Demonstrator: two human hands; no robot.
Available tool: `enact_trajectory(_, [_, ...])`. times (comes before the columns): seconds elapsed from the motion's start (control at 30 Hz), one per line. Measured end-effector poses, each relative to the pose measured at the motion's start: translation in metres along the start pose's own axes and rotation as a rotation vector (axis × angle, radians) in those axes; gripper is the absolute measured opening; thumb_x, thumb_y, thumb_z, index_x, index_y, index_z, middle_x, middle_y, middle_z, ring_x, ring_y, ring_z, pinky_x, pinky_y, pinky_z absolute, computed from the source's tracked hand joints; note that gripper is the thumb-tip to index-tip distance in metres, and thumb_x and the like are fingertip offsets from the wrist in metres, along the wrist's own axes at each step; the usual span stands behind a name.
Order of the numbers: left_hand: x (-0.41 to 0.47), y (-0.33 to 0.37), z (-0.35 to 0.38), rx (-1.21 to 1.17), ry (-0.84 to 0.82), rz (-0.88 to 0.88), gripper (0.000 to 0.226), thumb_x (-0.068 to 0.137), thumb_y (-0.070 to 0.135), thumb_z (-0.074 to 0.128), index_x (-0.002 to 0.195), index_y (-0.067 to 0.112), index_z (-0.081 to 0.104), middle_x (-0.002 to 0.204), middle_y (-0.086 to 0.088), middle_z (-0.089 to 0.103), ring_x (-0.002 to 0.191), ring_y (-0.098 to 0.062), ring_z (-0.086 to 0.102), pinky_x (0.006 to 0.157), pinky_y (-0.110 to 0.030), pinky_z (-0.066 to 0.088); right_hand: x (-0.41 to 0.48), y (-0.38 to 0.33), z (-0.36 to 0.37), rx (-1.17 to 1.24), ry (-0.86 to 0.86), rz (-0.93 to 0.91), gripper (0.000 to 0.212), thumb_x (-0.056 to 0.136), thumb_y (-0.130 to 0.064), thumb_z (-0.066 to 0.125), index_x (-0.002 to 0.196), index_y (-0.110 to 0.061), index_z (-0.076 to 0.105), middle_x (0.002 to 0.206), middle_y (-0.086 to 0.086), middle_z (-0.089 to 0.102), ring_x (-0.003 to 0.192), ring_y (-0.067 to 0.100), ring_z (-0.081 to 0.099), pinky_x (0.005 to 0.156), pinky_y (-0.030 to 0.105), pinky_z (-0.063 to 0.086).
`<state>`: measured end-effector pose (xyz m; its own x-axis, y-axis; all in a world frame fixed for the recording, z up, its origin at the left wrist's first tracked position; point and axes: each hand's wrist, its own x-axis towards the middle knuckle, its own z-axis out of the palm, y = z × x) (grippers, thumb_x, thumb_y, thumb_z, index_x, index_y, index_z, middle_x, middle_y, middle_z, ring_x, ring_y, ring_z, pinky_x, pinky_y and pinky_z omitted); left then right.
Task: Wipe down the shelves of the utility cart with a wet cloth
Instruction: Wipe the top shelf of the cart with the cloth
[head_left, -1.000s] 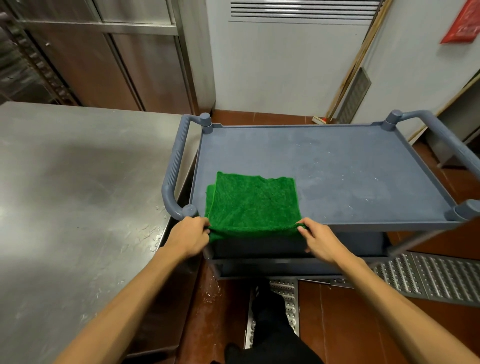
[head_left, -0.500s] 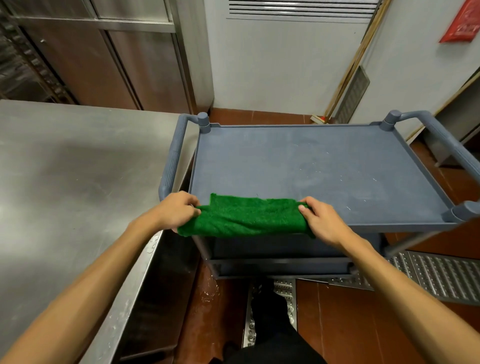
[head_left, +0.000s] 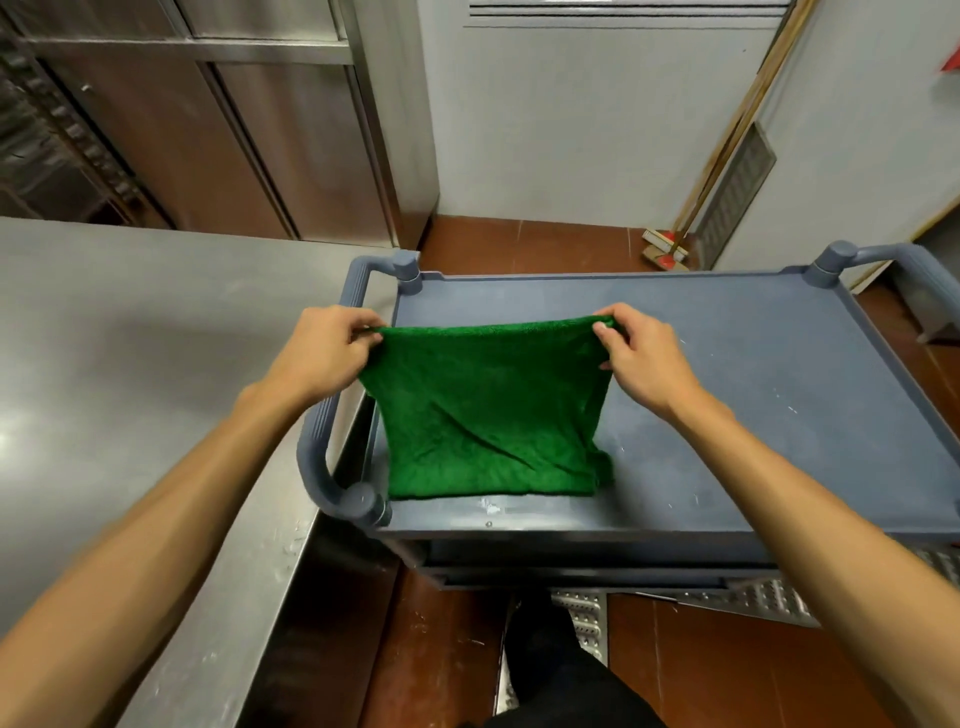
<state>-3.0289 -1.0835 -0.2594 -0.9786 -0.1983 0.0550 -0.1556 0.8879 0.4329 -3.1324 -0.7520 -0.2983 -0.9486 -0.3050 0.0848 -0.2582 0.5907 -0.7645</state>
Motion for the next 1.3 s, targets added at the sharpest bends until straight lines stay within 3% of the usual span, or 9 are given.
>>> enact_trajectory(0.2, [0.039, -0.005, 0.031, 0.006, 0.068, 0.091, 0.026, 0.088, -0.002, 0.062, 0.106, 0.01, 0.077, 0.103, -0.009, 0.076, 0.094, -0.028, 0.068, 0.089, -0.032, 0.05, 0.045, 0.025, 0.017, -0.03, 0.033, 0.011, 0.018, 0.101, -0.014, 0.05, 0.108, -0.011, 0.067, 0.08, 0.015, 0.068, 0.074, 0.029, 0.061, 0.069, 0.038, 0.043])
enact_trajectory(0.33, [0.033, -0.023, 0.084, 0.079, -0.103, 0.108, 0.027, 0.085, 0.001, 0.061, 0.105, 0.011, 0.076, 0.103, -0.007, 0.075, 0.096, -0.031, 0.07, 0.086, -0.036, 0.055, 0.035, 0.067, 0.047, -0.093, -0.082, 0.019, 0.019, 0.095, -0.007, 0.058, 0.11, -0.008, 0.07, 0.08, 0.009, 0.07, 0.074, 0.028, 0.062, 0.067, 0.023, 0.036])
enact_trajectory(0.43, [0.015, -0.038, 0.119, 0.179, -0.298, 0.078, 0.028, 0.091, 0.015, 0.056, 0.113, 0.018, 0.072, 0.113, -0.003, 0.071, 0.104, -0.03, 0.067, 0.087, -0.039, 0.054, 0.014, 0.099, 0.071, -0.195, -0.304, 0.057, 0.027, 0.092, -0.007, 0.06, 0.118, -0.011, 0.068, 0.1, 0.006, 0.071, 0.094, 0.026, 0.064, 0.082, 0.02, 0.038])
enact_trajectory(0.53, [-0.007, -0.051, 0.149, 0.275, -0.474, 0.088, 0.033, 0.097, 0.033, 0.055, 0.126, 0.021, 0.064, 0.123, -0.003, 0.06, 0.112, -0.027, 0.062, 0.089, -0.04, 0.053, -0.007, 0.125, 0.086, -0.329, -0.497, 0.037, 0.054, 0.084, -0.024, 0.065, 0.136, -0.023, 0.054, 0.137, 0.0, 0.054, 0.128, 0.022, 0.048, 0.109, 0.036, 0.037])
enact_trajectory(0.63, [-0.028, -0.063, 0.17, 0.279, -0.468, 0.103, 0.059, 0.089, 0.056, 0.062, 0.135, 0.018, 0.055, 0.126, -0.008, 0.053, 0.113, -0.028, 0.056, 0.084, -0.042, 0.058, -0.022, 0.132, 0.096, -0.407, -0.521, -0.008, 0.077, 0.079, -0.054, 0.069, 0.147, -0.03, 0.041, 0.148, -0.001, 0.035, 0.136, 0.021, 0.032, 0.114, 0.043, 0.033])
enact_trajectory(0.7, [-0.031, -0.065, 0.178, 0.299, -0.443, 0.115, 0.067, 0.084, 0.052, 0.07, 0.138, 0.016, 0.053, 0.128, -0.011, 0.051, 0.114, -0.031, 0.055, 0.079, -0.043, 0.059, -0.028, 0.134, 0.101, -0.41, -0.484, -0.018, 0.085, 0.075, -0.066, 0.068, 0.147, -0.03, 0.042, 0.149, 0.001, 0.034, 0.137, 0.023, 0.031, 0.114, 0.044, 0.032])
enact_trajectory(0.8, [-0.023, -0.058, 0.181, 0.339, -0.415, 0.08, 0.051, 0.089, 0.039, 0.069, 0.132, 0.017, 0.055, 0.124, -0.012, 0.049, 0.115, -0.032, 0.051, 0.072, -0.044, 0.057, -0.034, 0.135, 0.109, -0.417, -0.357, -0.037, 0.06, 0.084, -0.049, 0.07, 0.136, -0.024, 0.055, 0.144, 0.005, 0.044, 0.131, 0.027, 0.04, 0.108, 0.044, 0.04])
enact_trajectory(0.93, [-0.016, -0.048, 0.182, 0.378, -0.39, 0.055, 0.027, 0.099, 0.03, 0.053, 0.121, 0.015, 0.058, 0.116, -0.012, 0.048, 0.109, -0.032, 0.051, 0.069, -0.042, 0.052, -0.044, 0.128, 0.123, -0.395, -0.17, -0.05, 0.023, 0.091, -0.029, 0.066, 0.112, -0.019, 0.068, 0.129, 0.007, 0.056, 0.113, 0.03, 0.052, 0.092, 0.046, 0.05])
enact_trajectory(1.3, [-0.053, -0.049, 0.18, 0.368, -0.358, 0.105, 0.028, 0.098, 0.035, 0.056, 0.116, 0.015, 0.062, 0.115, -0.012, 0.053, 0.106, -0.032, 0.054, 0.071, -0.043, 0.053, -0.072, 0.117, 0.119, -0.394, -0.223, -0.002, 0.028, 0.097, -0.026, 0.058, 0.12, -0.012, 0.068, 0.127, 0.003, 0.058, 0.113, 0.026, 0.048, 0.096, 0.039, 0.045])
